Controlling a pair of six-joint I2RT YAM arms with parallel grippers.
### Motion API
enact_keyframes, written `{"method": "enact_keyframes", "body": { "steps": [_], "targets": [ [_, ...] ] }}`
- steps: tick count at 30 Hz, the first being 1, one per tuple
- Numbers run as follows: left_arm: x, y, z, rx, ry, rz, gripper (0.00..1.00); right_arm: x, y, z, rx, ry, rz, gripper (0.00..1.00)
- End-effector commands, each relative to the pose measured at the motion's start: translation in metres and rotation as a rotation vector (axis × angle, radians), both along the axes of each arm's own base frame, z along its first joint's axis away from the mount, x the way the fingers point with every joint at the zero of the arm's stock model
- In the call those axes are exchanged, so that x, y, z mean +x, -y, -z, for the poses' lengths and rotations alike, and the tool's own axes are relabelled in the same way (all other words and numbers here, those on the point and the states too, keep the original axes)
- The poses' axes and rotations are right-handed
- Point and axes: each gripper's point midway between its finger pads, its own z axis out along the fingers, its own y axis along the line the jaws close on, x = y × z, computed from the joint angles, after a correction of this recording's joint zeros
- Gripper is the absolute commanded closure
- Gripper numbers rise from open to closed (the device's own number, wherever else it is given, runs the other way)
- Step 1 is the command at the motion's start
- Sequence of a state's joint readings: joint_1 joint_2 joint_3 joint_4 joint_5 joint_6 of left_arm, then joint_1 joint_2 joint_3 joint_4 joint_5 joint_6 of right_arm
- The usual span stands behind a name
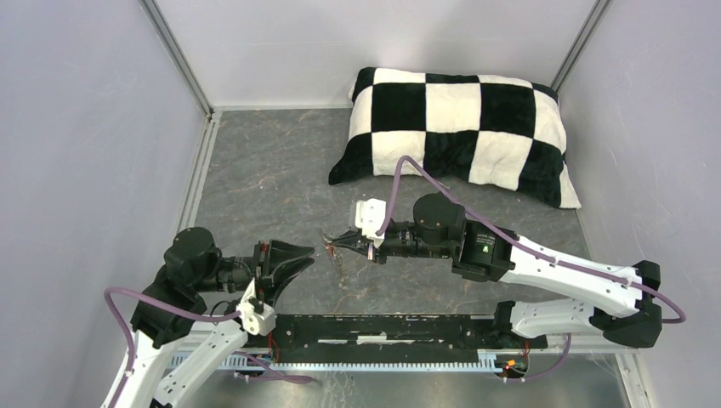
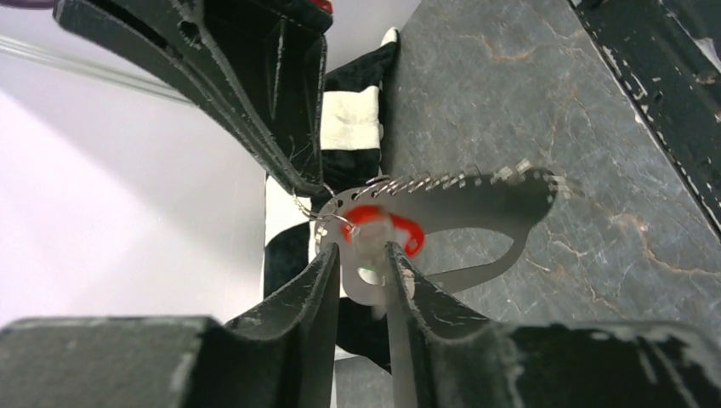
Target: Put the keys on the keyring
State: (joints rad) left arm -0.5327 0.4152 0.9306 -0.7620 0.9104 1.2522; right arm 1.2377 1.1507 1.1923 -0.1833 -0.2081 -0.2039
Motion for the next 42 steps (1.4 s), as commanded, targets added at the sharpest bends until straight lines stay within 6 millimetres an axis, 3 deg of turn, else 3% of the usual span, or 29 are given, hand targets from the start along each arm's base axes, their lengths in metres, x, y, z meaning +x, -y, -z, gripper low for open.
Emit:
{"method": "enact_keyframes", "body": {
  "steps": [1,8,12,16,25,32,42],
  "targets": [
    [-0.005,-0.001,0.012,0.06,0.126,0.054,0.64,0.0,0.0,-0.038,0.173,-0.02,0.019,0.99],
    [-0.003,-0.001,-0.002,0.029,0.011,0.018,0.56,0.0,0.001,-0.038,0.204,-0.022,0.019,0.99],
    [0.005,0.01,-0.032,-0.107,-0.299,-0.042,0.62,0.001,0.003,-0.039,0.232,-0.019,0.028,0.99],
    [0.013,0.018,-0.048,-0.165,-0.521,-0.08,0.7,-0.002,0.008,-0.038,0.293,-0.037,0.031,0.99],
    [0.006,0.025,-0.044,-0.128,-0.698,-0.045,0.76,0.0,0.016,-0.042,0.434,-0.066,0.06,0.99],
    [0.011,0.024,-0.027,-0.067,-0.732,-0.081,0.76,0.001,0.017,-0.043,0.475,-0.097,0.069,0.99],
    [0.019,0.027,-0.032,-0.091,-0.74,-0.098,0.73,-0.001,0.01,-0.041,0.485,-0.123,0.046,0.99]
  ]
}}
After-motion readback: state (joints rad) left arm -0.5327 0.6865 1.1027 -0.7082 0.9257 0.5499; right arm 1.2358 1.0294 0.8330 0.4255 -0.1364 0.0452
